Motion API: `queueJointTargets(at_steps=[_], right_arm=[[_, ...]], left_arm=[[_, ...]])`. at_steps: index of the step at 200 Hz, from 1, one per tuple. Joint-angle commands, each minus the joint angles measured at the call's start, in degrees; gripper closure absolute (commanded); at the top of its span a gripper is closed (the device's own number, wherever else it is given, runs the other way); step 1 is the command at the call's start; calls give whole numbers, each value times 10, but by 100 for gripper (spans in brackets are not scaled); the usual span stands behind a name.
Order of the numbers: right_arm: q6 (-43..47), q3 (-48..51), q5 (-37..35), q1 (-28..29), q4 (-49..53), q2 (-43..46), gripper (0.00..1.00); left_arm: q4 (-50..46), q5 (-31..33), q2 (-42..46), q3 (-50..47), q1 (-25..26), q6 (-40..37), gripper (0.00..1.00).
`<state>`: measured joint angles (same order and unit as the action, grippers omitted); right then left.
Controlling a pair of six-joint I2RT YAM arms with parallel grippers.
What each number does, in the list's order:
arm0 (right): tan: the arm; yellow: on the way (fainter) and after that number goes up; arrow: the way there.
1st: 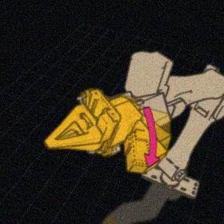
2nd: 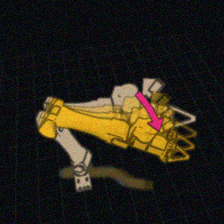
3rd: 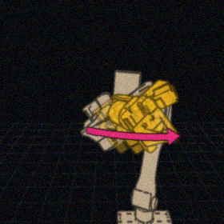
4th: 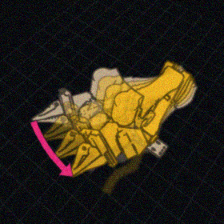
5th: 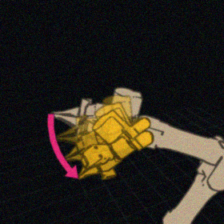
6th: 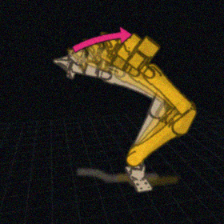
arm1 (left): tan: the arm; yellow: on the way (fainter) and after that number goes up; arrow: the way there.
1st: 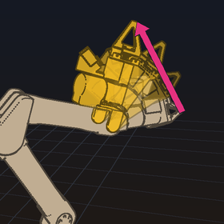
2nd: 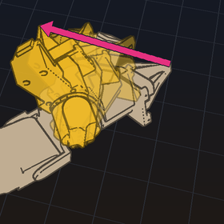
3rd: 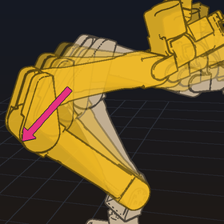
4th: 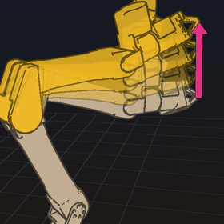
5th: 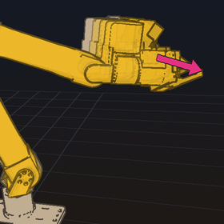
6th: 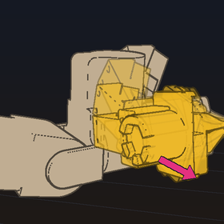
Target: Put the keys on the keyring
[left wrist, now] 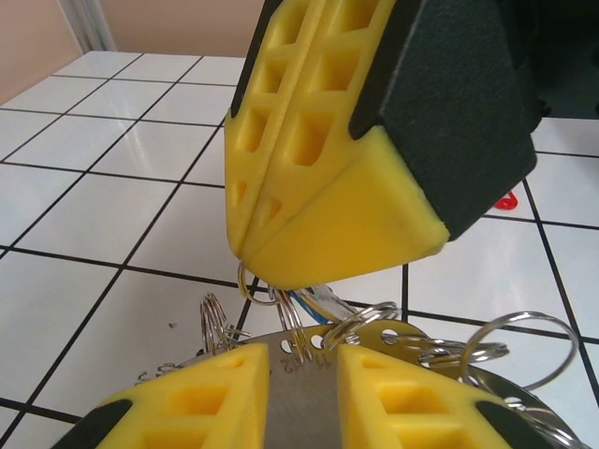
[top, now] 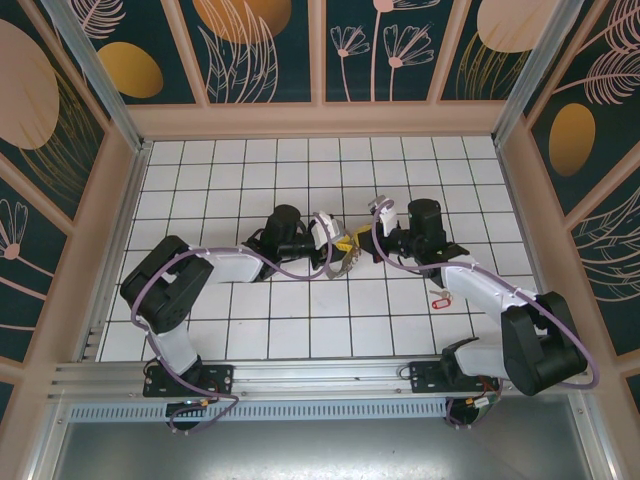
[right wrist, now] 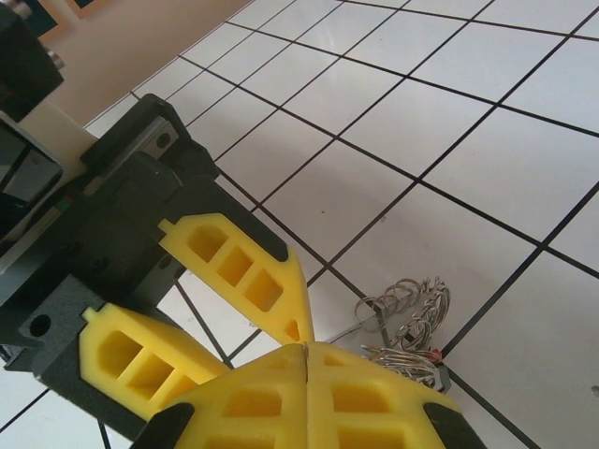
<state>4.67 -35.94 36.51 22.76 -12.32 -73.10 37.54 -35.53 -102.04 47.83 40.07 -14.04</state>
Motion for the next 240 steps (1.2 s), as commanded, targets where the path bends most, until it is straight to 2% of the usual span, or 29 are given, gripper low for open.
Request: queueJointTargets(at_steps=[1,47,85,100,113,137,189,240], right_arm=[[17,3,32,6,-33,17,100],[24,1,39,10,-20,16,100],[27,-1,37,10,-17,18,100],[30,-2,35,10,-14,17,100],[28,-2,25,10,-13,18,100],[18,0,-2,7,-15,21,100],[-28,13,-83,-11,2,17,100],[-49,26,-37,-14,-27,8,100]], left_arm=[[17,-4,-11,18,-2,3,76],[21,14,-9,20,-2,5,85],[21,14,-9,20,-2,3,81],[17,11,-9,22,-2,-1,85],[16,13,-8,22,-2,-4,96],[17,15,-4,17,-2,-10,100],[26,18,0,7,-2,-9,100],[53,19,-1,-2,-2,0,100]])
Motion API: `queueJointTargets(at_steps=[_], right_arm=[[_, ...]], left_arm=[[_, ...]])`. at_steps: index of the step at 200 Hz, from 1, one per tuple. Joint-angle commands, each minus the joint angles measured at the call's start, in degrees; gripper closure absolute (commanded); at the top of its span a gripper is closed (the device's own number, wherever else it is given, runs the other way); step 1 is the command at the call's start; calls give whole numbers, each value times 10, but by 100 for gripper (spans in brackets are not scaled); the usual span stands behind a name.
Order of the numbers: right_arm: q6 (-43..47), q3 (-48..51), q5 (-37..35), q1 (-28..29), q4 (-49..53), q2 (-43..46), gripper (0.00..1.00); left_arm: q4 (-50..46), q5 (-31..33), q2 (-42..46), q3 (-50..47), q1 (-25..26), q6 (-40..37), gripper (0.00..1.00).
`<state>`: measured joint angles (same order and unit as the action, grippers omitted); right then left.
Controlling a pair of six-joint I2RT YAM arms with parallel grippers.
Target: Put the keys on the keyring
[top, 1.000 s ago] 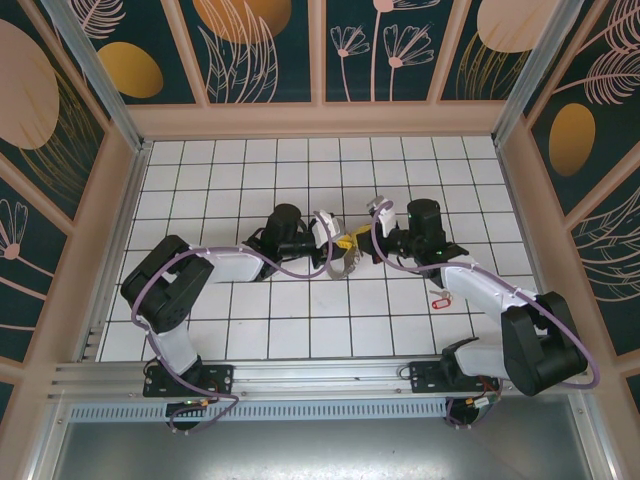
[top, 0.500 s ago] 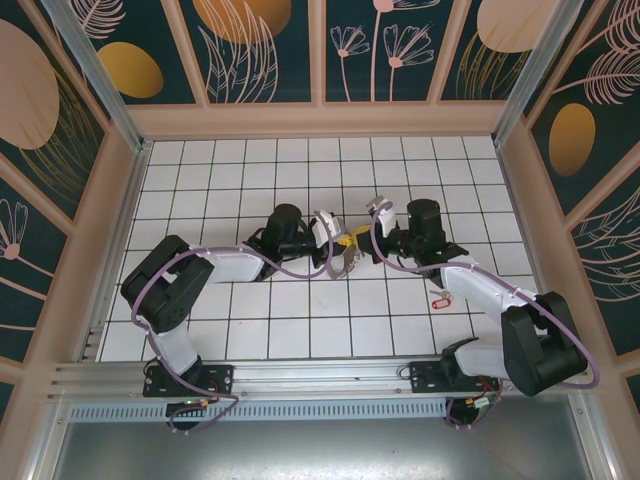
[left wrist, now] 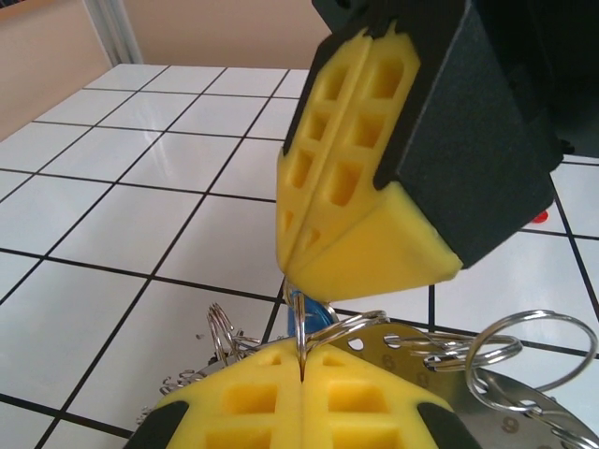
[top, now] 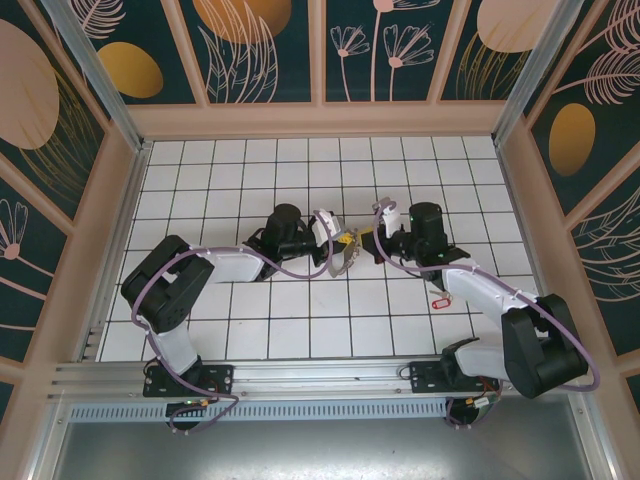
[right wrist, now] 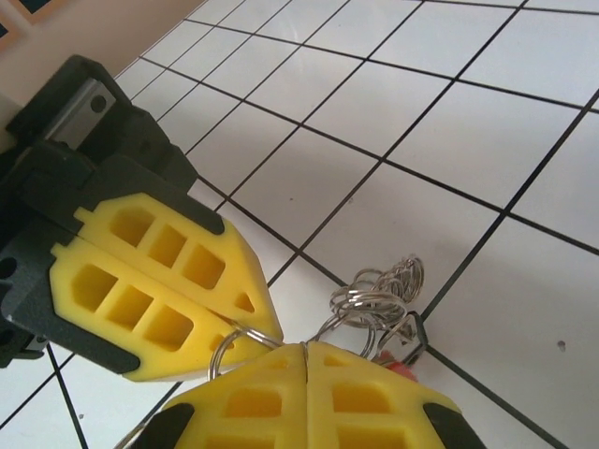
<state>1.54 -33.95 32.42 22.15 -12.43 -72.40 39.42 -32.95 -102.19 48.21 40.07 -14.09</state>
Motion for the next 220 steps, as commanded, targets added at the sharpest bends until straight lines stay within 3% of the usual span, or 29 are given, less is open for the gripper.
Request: queueJointTargets(at_steps=[1,21,31,38,47,53,105,160,177,209,220], right_arm=[[-18,6,5,-8,-26,1,100],[-16,4,23,-5,-44,10,100],[-11,1,27,-5,-45,11,100],[-7,-2,24,-5,-40,11,100],[-2,-5,15,-5,-27,9,100],[1,-6,12,-5,-17,6,100],[-54,32,-24,7,-3,18,100],[-169,78,-63,57,15,37,100],[-219,89,-88,64,44,46,85],[-275,75,-207,48,134,83,64],[-272,68,-197,21,144,83,61]], left_arm=[[34,-6,0,-5,-2,1,100],[22,-9,-1,-2,-2,-5,100],[15,-9,0,-2,-2,-4,78],[10,-9,3,-3,-2,-4,70],[9,-8,9,-8,-2,-2,52],[13,-7,16,-15,-2,3,48],[89,12,89,-98,-5,81,46],[167,135,118,-166,-8,186,48],[172,173,134,-184,-9,205,49],[140,228,166,-199,-11,272,47],[111,237,166,-193,-12,306,46]])
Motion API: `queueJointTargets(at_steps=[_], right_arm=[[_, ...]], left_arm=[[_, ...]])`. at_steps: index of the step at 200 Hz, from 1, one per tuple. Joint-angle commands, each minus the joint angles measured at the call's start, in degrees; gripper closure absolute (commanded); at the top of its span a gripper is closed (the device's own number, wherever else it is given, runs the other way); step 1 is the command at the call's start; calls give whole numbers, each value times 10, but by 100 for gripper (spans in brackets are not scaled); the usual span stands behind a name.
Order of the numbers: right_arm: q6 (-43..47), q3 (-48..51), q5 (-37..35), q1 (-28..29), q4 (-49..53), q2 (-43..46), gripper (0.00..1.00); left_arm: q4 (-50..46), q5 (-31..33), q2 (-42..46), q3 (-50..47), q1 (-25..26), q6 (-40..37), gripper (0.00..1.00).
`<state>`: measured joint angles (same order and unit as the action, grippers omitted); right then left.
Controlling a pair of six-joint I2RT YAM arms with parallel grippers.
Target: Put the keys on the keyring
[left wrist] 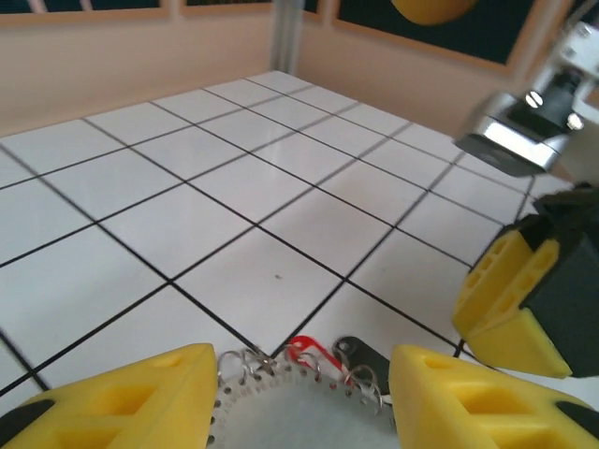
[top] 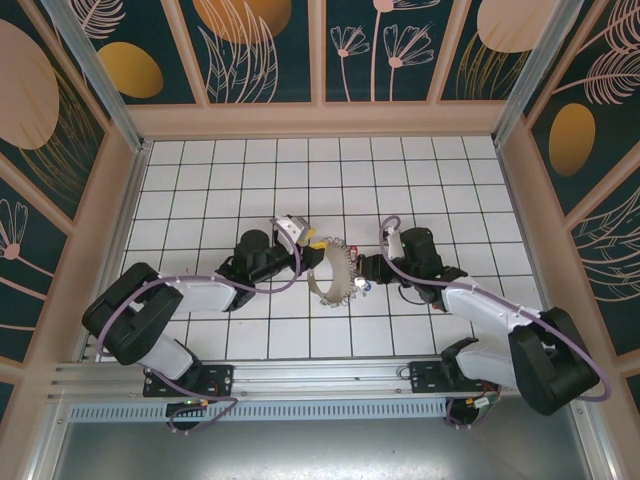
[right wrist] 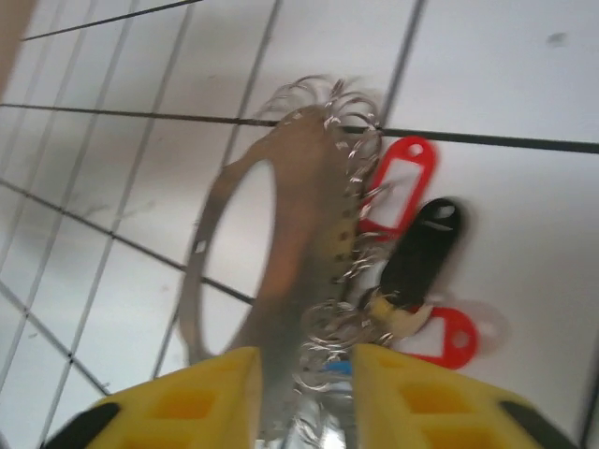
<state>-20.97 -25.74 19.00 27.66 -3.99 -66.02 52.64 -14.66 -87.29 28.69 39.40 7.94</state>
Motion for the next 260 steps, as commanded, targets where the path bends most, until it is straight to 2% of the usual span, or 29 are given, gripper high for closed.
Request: queueJointTargets(at_steps=[1,21,50,86,116,145,196,232,260], right_arm=[[-46,-15,-59,-37,59,19,61],[-24,-33,48,-88,37,-23,57],[23,-103,115,-87,38,-120,58],[65,-177,145,-80,49,-232,58],[108,-244,135,-62,85,-306,58],[128,-303,145,-57,106,-373,58],[157,-351,165,-51,144,-433,60],[152,-320,192,-43,147,-414,67],[131,-271,192,-43,133,-383,67]], left_arm=[[-25,56,16,3,-6,89,46],[-105,52,4,31,-8,155,46],[-171,39,-15,45,-9,263,43],[-271,17,-45,68,-9,342,43],[-267,-5,-54,57,-9,390,42],[-267,-19,-71,62,-9,397,42],[-276,-26,-126,89,-9,397,43],[-271,-35,-157,109,-9,392,45],[-275,-33,-176,127,-9,382,45]])
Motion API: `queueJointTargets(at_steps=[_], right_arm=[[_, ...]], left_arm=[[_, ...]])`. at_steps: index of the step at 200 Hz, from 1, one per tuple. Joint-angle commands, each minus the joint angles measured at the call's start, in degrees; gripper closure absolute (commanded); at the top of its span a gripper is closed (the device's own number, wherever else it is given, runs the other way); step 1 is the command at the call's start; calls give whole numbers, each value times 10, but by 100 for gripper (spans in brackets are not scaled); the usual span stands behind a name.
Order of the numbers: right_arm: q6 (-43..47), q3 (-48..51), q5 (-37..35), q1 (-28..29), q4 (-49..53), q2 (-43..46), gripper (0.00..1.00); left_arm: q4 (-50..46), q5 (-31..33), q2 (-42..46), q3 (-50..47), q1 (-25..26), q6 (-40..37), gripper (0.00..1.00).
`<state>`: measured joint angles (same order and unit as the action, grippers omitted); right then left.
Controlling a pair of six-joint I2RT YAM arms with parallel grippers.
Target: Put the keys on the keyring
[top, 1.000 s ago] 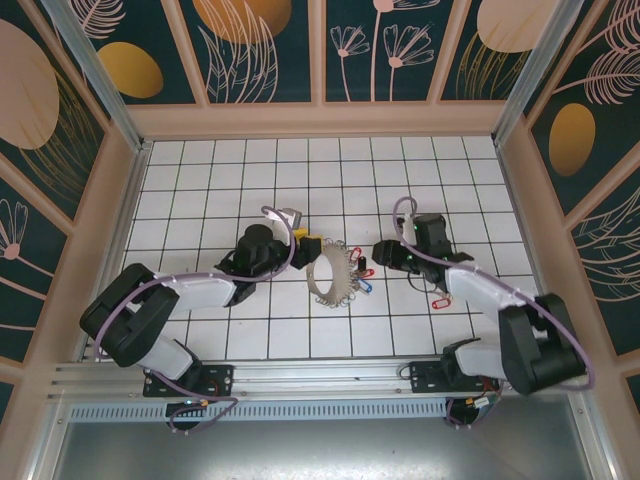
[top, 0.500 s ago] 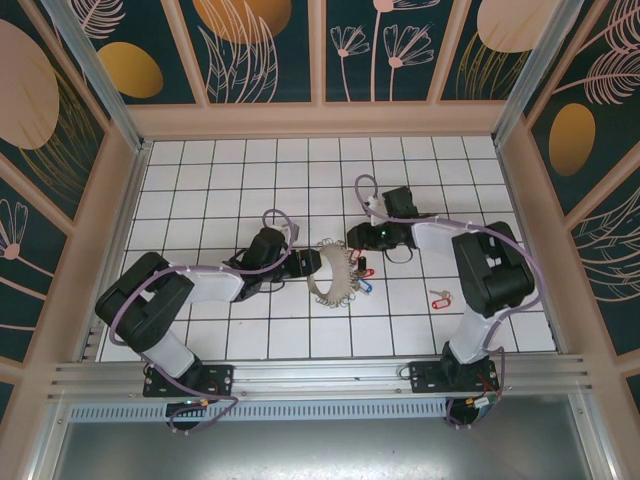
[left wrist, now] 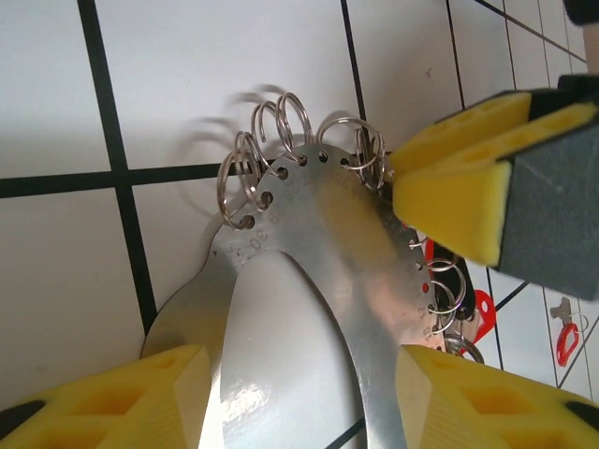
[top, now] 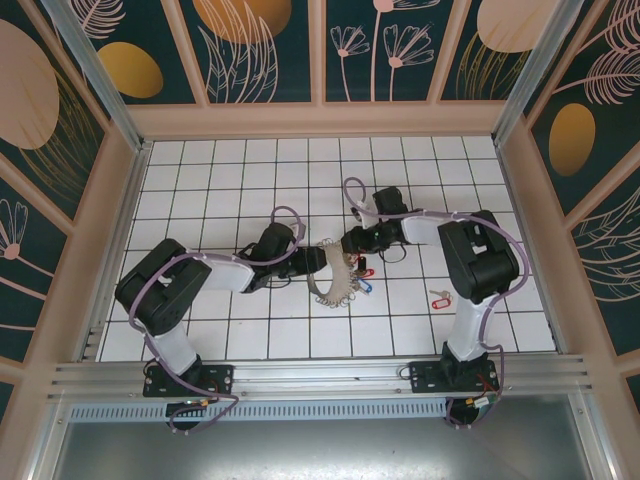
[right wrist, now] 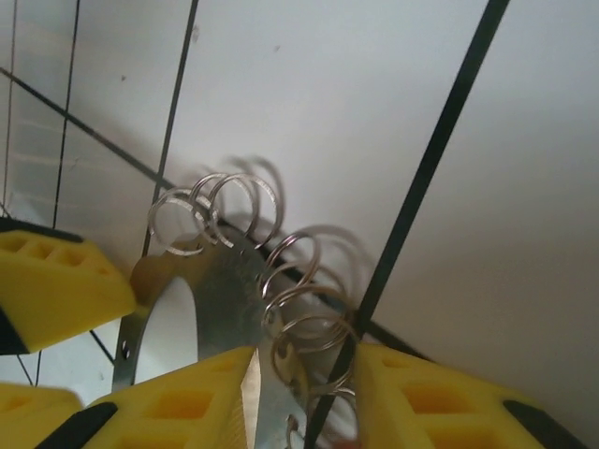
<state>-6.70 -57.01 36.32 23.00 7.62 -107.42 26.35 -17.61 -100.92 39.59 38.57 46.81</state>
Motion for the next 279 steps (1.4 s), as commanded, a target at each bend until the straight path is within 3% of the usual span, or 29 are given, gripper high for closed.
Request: queueJointTargets(at_steps=[1,66,120,138,175,194,212,225,249,279], right_arm=[[-12,44,18,4,16,32,67],[-73,82,75,2,-67,38,70],[-88,75,65,-4,-81,33,92],[-84,76,67,-13,-78,49,100],[-76,82,87,-36,-101,127,100],[-91,99,114,-57,-154,177,100],[-114,110,138,-78,-217,220,100],[-121,110,143,-89,-250,244,100],[-144,102,156,-108,-308,272,100],[-164,84,172,-118,-354,281,100]], left_arm=[[-13,-3,-41,18,-1,-7,45],[-2,-23,-74,35,-1,-10,47],[5,-13,-54,27,-2,-18,47],[0,20,-22,23,-1,-30,45],[-33,157,87,14,-2,-72,39],[-61,180,120,32,-19,-106,29],[-64,132,138,54,-52,-133,26],[-47,72,144,71,-77,-148,15],[-32,-94,123,132,-107,-174,16],[-22,-251,76,210,-116,-172,19]])
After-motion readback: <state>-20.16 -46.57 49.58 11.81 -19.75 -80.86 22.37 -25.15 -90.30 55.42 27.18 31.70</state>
